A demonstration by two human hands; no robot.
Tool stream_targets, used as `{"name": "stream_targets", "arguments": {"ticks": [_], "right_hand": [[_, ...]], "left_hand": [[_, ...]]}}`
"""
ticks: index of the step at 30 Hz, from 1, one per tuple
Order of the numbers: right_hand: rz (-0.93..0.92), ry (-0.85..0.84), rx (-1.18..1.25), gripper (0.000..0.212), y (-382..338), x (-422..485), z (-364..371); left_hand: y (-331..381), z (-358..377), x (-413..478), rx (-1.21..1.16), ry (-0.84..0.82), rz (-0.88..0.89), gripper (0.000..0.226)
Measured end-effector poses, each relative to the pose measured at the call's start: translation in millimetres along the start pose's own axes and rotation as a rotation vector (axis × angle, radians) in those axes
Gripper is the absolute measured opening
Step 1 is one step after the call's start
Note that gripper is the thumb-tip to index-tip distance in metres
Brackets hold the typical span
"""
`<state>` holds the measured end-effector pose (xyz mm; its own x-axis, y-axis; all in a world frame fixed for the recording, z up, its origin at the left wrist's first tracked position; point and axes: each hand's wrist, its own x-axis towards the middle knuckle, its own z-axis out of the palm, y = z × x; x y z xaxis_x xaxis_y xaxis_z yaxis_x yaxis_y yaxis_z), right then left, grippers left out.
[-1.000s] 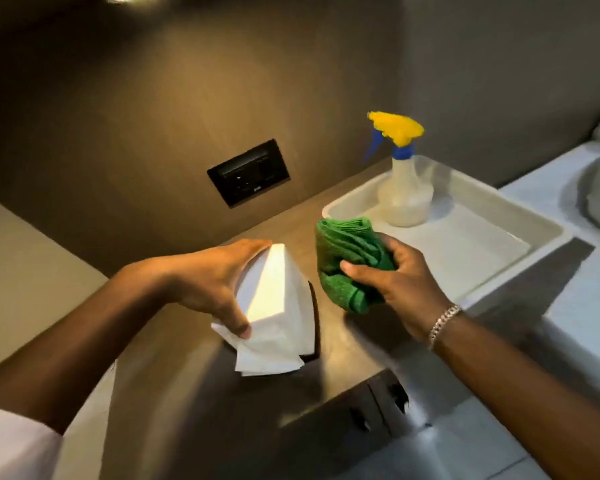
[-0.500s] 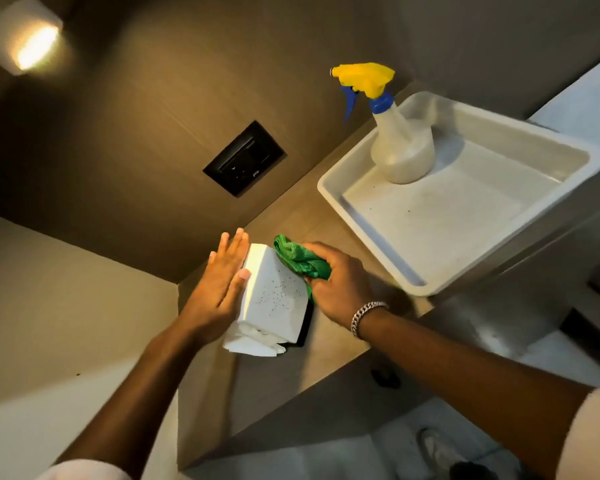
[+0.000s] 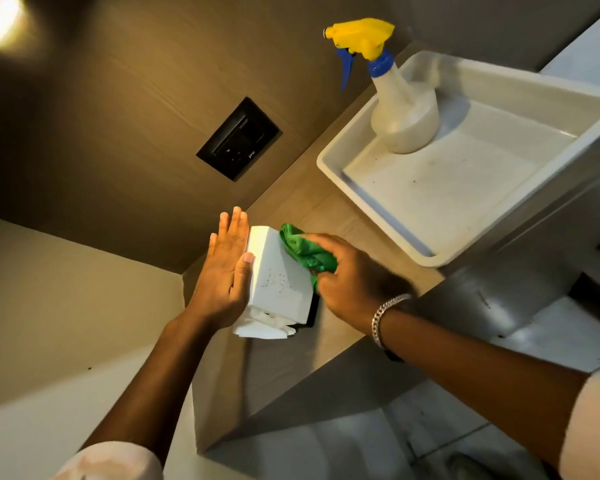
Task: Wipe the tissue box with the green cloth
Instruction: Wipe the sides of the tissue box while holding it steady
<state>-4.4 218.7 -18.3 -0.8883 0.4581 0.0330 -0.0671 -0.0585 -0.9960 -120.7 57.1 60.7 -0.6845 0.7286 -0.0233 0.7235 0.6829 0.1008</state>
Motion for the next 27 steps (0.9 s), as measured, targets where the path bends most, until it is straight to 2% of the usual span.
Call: {"name": "stream_targets", "arguments": {"ticks": [7,9,13,15,17,20,23,27], "right_hand": [[-0.251,-0.173,-0.166,0.057,4.3,-77.7,22.3],[-0.251,-0.195,-0.158,0.059,13.5,-91.8,17.8],[-0.154,-0.071,-0.028,0.066,19.9,-96.0,1.1],[-0.085,-0.019,0.073,0.061,20.2,-88.3,-11.4],[-0.043,-0.004,0.153,0.051,18.5,-81.9,-24.8],[-0.049,0.025,0.146,0.045,14.2,-77.2,-36.1],[-0.044,0.069,0.088,0.045,8.6,-58.5,-29.6],[-0.039,0.031,-0.009,0.049,-2.1,-28.8,-4.8]], "left_hand": [[-1.4,1.3,-1.2,-0.014,0.022,0.032,0.064],[-3.1,1.3,-1.4,-0.02,0.017,0.032,0.065],[0.6,-2.1,-3.7,-0.09,0.005,0.024,0.069],[5.7,-17.2,-3.4,-0.258,-0.109,-0.046,0.069],[4.8,-39.5,-3.1,-0.334,-0.325,-0.113,0.089],[-1.2,-58.8,1.0,0.022,-0.634,-0.04,0.124],[1.7,-60.1,10.8,0.169,-0.638,-0.036,0.13],[10.6,-59.2,16.1,0.1,-0.586,-0.091,0.134]]}}
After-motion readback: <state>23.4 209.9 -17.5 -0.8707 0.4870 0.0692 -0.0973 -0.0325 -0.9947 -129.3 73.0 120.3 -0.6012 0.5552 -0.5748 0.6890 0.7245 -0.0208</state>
